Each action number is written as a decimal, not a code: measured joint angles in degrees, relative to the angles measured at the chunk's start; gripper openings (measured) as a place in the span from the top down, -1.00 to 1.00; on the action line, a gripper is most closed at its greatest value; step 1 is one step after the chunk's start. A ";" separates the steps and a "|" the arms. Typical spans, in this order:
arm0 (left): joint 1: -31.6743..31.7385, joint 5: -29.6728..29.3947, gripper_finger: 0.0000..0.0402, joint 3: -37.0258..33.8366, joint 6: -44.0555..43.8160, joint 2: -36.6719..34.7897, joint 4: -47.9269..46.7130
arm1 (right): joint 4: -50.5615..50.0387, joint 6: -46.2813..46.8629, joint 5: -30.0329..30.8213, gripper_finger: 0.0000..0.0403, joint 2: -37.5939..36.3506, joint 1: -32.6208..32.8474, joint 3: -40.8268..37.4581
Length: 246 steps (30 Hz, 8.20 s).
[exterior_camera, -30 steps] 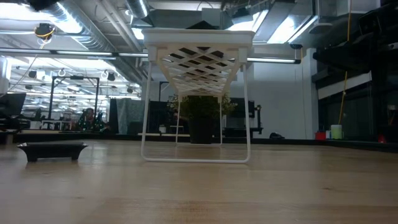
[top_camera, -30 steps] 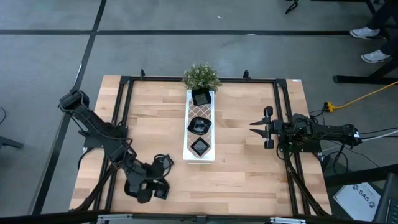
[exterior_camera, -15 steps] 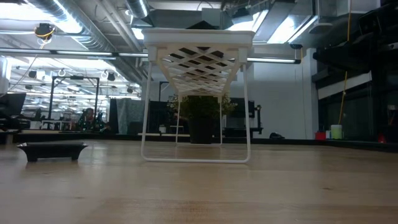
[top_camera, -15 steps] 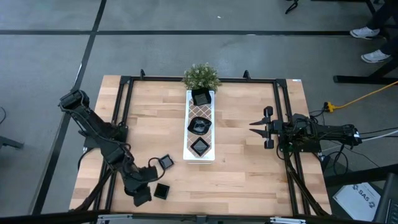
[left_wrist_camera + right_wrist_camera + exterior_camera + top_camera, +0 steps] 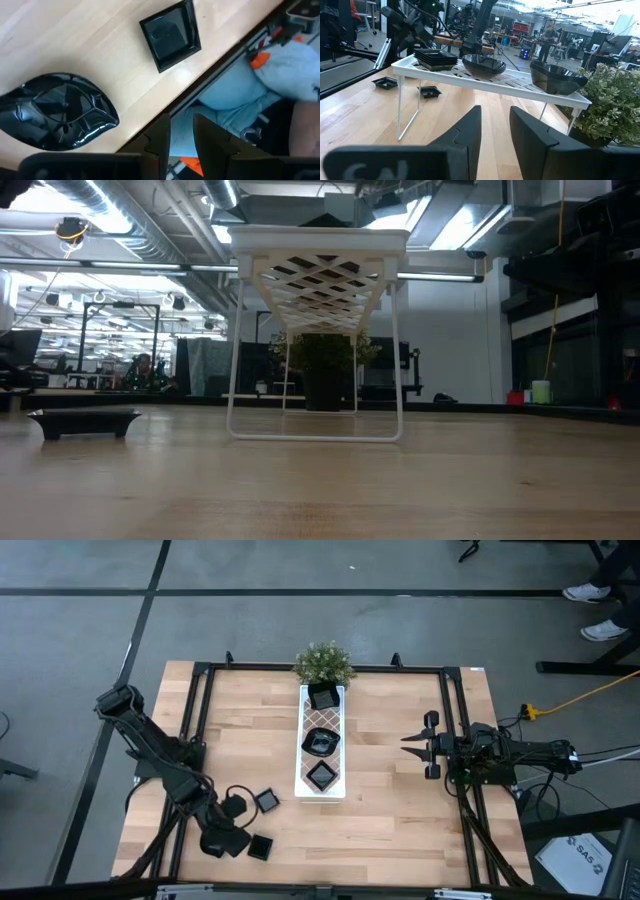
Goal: Pick & Place Mini shaped plates
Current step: Stack the leaf shape plate on top of the leaf shape plate on the shelf, then stack the square plate on top of the square plate on the shelf
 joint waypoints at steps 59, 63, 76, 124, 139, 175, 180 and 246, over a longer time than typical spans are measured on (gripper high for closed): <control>-2.45 7.06 0.77 0.00 -12.07 16.73 -1.69 | 0.00 0.01 0.00 0.49 0.00 -0.02 0.00; -2.45 7.11 0.94 0.02 -12.07 16.73 -1.66 | -0.01 0.00 0.00 0.49 0.00 -0.02 -0.01; -2.45 6.78 0.99 5.38 -7.29 16.73 -11.39 | 0.00 0.00 0.00 0.49 0.00 -0.01 0.00; 9.76 -27.89 0.99 13.51 34.08 1.93 -31.70 | 0.00 0.00 0.00 0.49 -0.01 0.00 -0.01; 22.49 -42.23 0.99 13.51 59.15 -5.48 -29.68 | -0.01 -0.01 0.00 0.49 0.00 0.00 0.00; 33.20 -40.94 0.99 13.51 155.12 -4.30 7.04 | 0.00 0.01 0.00 0.49 -0.01 0.00 -0.02; 33.20 -41.34 0.99 13.51 153.17 -3.40 10.99 | -0.02 0.01 0.00 0.49 0.00 -0.02 0.00; 31.28 -38.77 0.53 20.65 116.22 7.90 -4.67 | 0.00 -0.01 0.00 0.49 0.00 -0.02 -0.01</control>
